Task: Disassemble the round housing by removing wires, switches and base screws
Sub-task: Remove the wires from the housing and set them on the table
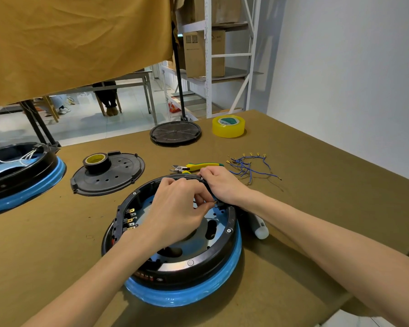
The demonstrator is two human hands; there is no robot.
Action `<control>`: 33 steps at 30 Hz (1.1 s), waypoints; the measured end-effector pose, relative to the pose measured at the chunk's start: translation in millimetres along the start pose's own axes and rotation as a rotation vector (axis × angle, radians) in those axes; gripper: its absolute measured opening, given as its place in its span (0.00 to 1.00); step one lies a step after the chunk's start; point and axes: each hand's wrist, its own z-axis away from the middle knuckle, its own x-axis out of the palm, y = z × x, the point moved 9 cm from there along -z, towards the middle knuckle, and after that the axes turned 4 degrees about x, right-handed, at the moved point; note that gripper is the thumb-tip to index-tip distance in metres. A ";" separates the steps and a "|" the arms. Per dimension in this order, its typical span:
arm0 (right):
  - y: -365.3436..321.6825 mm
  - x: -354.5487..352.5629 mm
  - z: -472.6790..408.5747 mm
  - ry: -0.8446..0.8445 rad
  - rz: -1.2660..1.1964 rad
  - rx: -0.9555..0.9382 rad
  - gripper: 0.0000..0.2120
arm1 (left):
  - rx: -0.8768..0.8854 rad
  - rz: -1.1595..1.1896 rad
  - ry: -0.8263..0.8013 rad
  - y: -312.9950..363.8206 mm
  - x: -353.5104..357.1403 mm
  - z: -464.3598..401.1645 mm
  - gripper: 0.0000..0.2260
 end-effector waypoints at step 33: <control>-2.3 -0.4 0.3 0.000 0.021 -0.027 0.20 | -0.075 0.022 -0.105 -2.2 4.3 0.0 0.06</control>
